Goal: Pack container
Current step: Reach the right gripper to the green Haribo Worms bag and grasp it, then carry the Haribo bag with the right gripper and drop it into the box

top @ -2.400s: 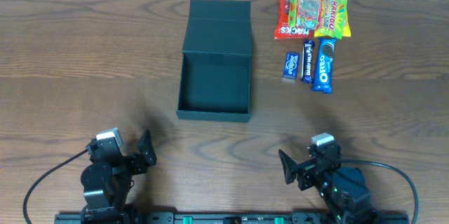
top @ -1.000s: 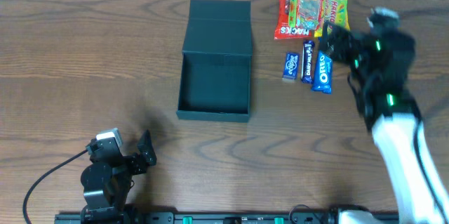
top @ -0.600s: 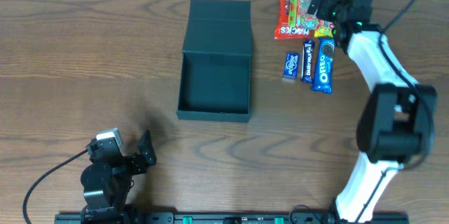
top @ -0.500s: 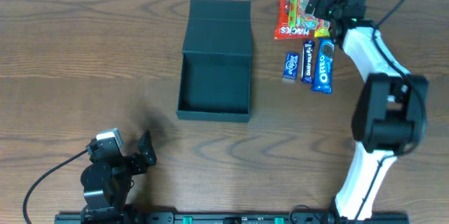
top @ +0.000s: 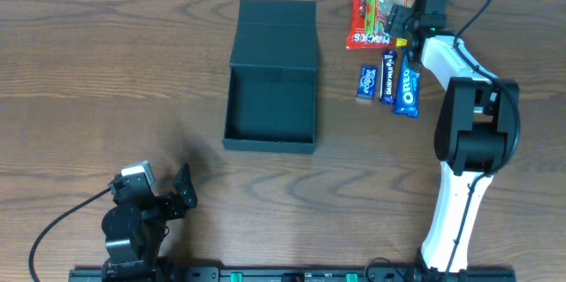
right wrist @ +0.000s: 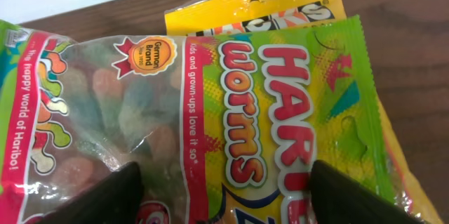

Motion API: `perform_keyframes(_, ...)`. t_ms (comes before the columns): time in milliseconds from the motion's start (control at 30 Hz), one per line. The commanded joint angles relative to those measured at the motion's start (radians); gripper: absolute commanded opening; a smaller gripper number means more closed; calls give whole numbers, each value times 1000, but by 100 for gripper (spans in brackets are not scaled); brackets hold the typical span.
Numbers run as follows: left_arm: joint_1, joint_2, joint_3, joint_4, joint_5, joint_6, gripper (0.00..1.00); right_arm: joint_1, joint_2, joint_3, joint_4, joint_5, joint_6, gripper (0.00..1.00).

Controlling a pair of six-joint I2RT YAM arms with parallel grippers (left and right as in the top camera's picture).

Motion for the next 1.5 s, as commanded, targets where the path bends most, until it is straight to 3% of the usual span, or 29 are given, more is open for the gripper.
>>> perform_keyframes(0, 0, -6, -14, -1, 4, 3, 95, -5, 33, 10, -26, 30, -1, 40)
perform_keyframes(100, 0, -6, -14, -1, 4, 3, 95, -5, 33, 10, -37, 31, -1, 16)
perform_keyframes(267, 0, -6, -14, -1, 4, 3, 95, -5, 33, 10, -50, 30, -1, 1)
perform_keyframes(567, 0, -6, -14, -1, 4, 3, 95, -5, -65, 71, -51, 27, -2, 1)
perform_keyframes(800, 0, -6, -14, -1, 4, 3, 95, 10, -255, 104, -78, -125, -44, 1)
perform_keyframes(933, 0, -6, -14, -1, 4, 3, 95, 46, -355, 104, -153, -337, -221, 1)
perform_keyframes(1167, 0, -6, -14, -1, 4, 3, 95, 158, -470, 104, -449, -915, -535, 1)
perform_keyframes(1300, 0, -6, -14, -1, 4, 3, 95, 243, -468, 103, -636, -1062, -708, 1)
perform_keyframes(1467, 0, -6, -14, -1, 4, 3, 95, 385, -454, 100, -783, -1066, -848, 1)
